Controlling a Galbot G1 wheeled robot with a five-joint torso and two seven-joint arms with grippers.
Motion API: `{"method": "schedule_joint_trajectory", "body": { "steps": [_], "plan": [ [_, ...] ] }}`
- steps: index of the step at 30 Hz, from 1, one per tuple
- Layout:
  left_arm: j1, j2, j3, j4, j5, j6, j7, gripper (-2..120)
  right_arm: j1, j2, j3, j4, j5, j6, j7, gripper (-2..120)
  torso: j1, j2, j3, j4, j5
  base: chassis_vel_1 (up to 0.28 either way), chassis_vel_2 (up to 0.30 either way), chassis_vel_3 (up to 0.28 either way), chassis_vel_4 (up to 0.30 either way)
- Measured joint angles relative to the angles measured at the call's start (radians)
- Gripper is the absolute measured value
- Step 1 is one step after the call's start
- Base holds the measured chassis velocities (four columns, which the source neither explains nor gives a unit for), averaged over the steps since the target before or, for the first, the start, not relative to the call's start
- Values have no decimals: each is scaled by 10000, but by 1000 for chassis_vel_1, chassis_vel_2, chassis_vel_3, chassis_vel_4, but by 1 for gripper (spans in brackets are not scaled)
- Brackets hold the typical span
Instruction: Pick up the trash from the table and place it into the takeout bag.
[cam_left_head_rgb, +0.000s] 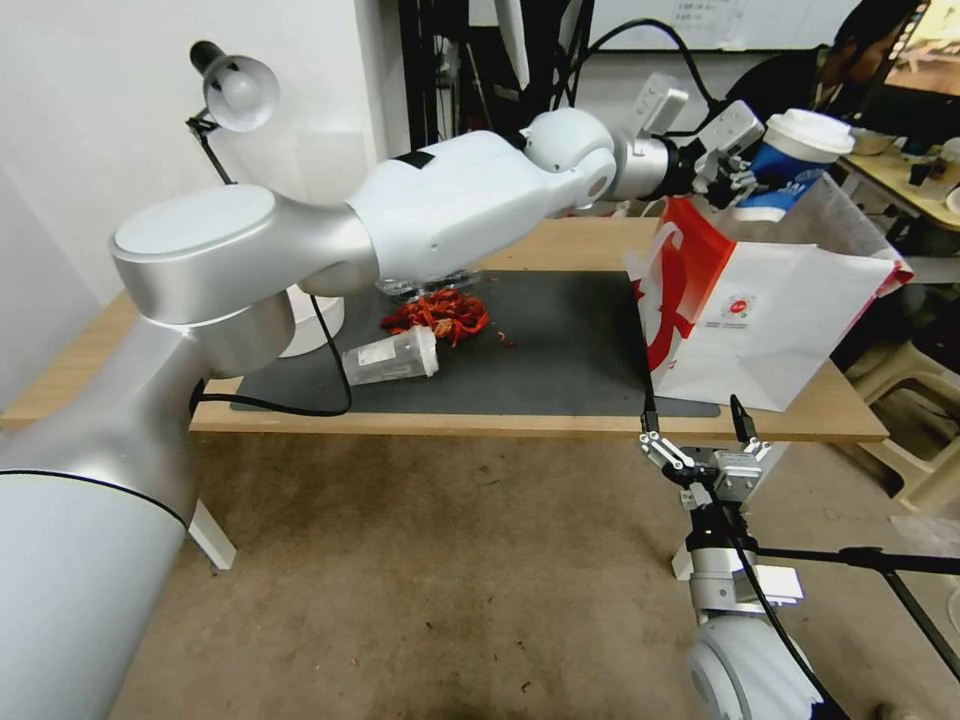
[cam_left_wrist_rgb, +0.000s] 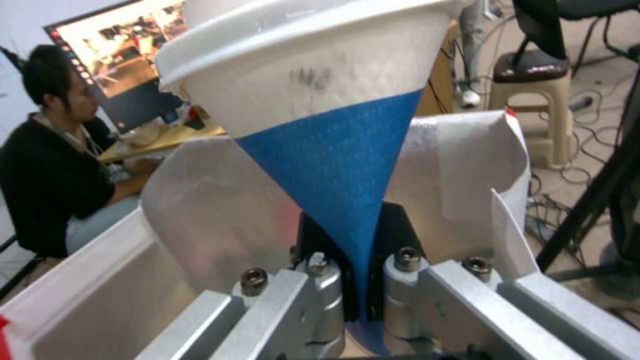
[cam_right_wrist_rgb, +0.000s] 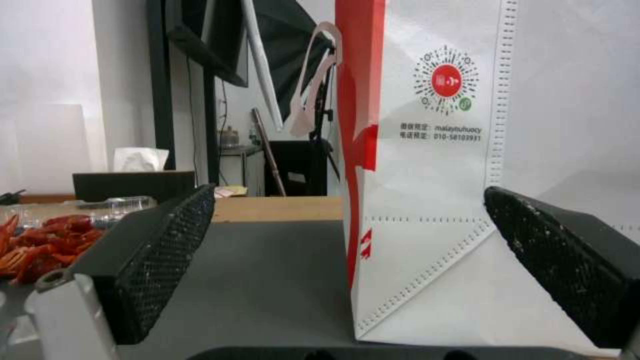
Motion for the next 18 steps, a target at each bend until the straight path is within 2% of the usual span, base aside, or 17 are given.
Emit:
{"method": "schedule_joint_trajectory", "body": {
  "steps": [2,4,10,13,18],
  "plan": [
    [-11,-25,15,48,40,35,60,0,5,6,-2,-5,1,2,0,100,0,0,0,0,1,0,0,0,0],
    [-62,-165,54,315,375,220,517,0,23,25,-9,-23,7,12,0,100,0,0,0,3,0,0,0,0,0],
    [-76,-316,49,783,999,287,1063,0,22,30,7,-49,29,51,0,100,0,0,0,-4,1,0,0,0,0],
    [-119,-317,12,1206,1490,287,1545,0,21,23,42,-80,60,86,-2,100,1,0,0,5,-2,0,0,0,0],
    [-132,-313,-56,1387,1890,307,1816,0,35,16,46,-101,71,92,-4,100,1,0,0,1,-1,0,0,0,0]
  ]
}}
